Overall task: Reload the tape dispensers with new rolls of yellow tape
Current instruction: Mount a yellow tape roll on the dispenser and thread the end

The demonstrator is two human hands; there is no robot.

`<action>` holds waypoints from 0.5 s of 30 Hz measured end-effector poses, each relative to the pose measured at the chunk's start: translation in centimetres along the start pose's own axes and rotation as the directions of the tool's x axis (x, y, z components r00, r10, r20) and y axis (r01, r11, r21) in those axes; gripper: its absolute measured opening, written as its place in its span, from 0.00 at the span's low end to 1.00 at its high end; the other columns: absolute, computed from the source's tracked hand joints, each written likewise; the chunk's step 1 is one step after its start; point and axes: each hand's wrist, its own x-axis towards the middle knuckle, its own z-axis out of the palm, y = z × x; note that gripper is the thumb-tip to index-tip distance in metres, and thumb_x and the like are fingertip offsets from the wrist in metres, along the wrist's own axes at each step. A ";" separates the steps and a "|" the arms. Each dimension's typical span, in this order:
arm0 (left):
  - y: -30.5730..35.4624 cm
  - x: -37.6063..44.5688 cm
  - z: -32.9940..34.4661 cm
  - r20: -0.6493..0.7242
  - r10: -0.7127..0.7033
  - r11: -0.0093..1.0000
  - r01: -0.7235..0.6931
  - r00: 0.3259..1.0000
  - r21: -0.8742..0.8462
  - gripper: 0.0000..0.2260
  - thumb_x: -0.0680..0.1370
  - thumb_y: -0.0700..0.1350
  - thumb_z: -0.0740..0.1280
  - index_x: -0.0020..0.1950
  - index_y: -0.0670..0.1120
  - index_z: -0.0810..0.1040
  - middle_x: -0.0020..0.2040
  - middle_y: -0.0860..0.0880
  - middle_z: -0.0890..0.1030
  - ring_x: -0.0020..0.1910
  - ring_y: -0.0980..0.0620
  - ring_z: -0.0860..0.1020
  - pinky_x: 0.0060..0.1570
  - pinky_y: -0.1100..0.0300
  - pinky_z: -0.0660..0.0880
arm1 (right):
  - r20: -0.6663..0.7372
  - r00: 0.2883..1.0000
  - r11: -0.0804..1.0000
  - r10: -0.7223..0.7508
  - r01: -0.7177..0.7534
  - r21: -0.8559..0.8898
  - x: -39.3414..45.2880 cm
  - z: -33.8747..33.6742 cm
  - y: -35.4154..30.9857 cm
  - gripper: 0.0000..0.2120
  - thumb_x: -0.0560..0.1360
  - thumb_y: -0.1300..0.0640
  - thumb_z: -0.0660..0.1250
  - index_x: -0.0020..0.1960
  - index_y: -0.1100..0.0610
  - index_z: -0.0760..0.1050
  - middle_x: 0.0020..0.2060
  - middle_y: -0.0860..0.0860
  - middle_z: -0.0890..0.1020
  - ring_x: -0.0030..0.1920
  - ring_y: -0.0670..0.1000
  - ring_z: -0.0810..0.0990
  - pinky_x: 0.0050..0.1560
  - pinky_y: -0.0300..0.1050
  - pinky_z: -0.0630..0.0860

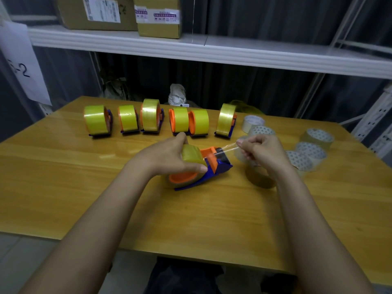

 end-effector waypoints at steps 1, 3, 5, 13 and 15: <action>0.3 0.1 0.2 -0.030 -0.006 0.999 0.007 1.000 0.049 0.33 0.66 0.67 0.70 0.61 0.50 0.64 0.52 0.52 0.73 0.47 0.52 0.73 0.39 0.57 0.75 | -0.010 1.000 1.000 -0.019 0.019 0.004 0.0 0.2 -0.2 0.07 0.75 0.58 0.70 0.47 0.63 0.79 0.34 0.52 0.78 0.33 0.45 0.75 0.31 0.33 0.74; 0.5 0.4 0.6 -0.077 -0.005 0.993 0.014 0.997 0.114 0.35 0.65 0.68 0.70 0.62 0.49 0.64 0.52 0.51 0.73 0.48 0.51 0.72 0.39 0.57 0.73 | -0.025 0.999 0.999 -0.045 0.045 -0.009 0.1 0.3 -0.5 0.07 0.74 0.57 0.71 0.45 0.62 0.79 0.34 0.52 0.79 0.34 0.46 0.76 0.31 0.33 0.74; 0.2 0.5 0.7 -0.093 -0.010 0.993 0.021 0.996 0.118 0.34 0.66 0.68 0.70 0.62 0.49 0.64 0.52 0.51 0.73 0.48 0.51 0.72 0.41 0.56 0.74 | -0.020 0.999 0.999 -0.044 0.043 -0.028 0.1 0.2 -0.3 0.07 0.74 0.57 0.71 0.44 0.62 0.79 0.33 0.52 0.79 0.33 0.46 0.76 0.32 0.34 0.75; -0.2 0.2 1.2 -0.209 0.010 0.998 0.003 0.978 0.061 0.33 0.67 0.65 0.70 0.64 0.49 0.64 0.50 0.55 0.67 0.46 0.54 0.69 0.39 0.59 0.71 | 0.063 0.991 0.986 0.122 -0.128 0.106 0.2 -0.3 1.3 0.12 0.74 0.58 0.72 0.33 0.58 0.75 0.23 0.49 0.75 0.26 0.44 0.72 0.25 0.33 0.69; -0.2 0.0 1.5 -0.238 0.031 0.997 -0.012 0.971 0.078 0.31 0.68 0.65 0.71 0.62 0.49 0.65 0.48 0.55 0.68 0.45 0.54 0.69 0.34 0.60 0.65 | 0.064 0.986 0.978 0.153 -0.161 0.132 0.2 -0.3 1.3 0.10 0.73 0.59 0.72 0.34 0.59 0.76 0.23 0.49 0.76 0.25 0.45 0.72 0.25 0.33 0.69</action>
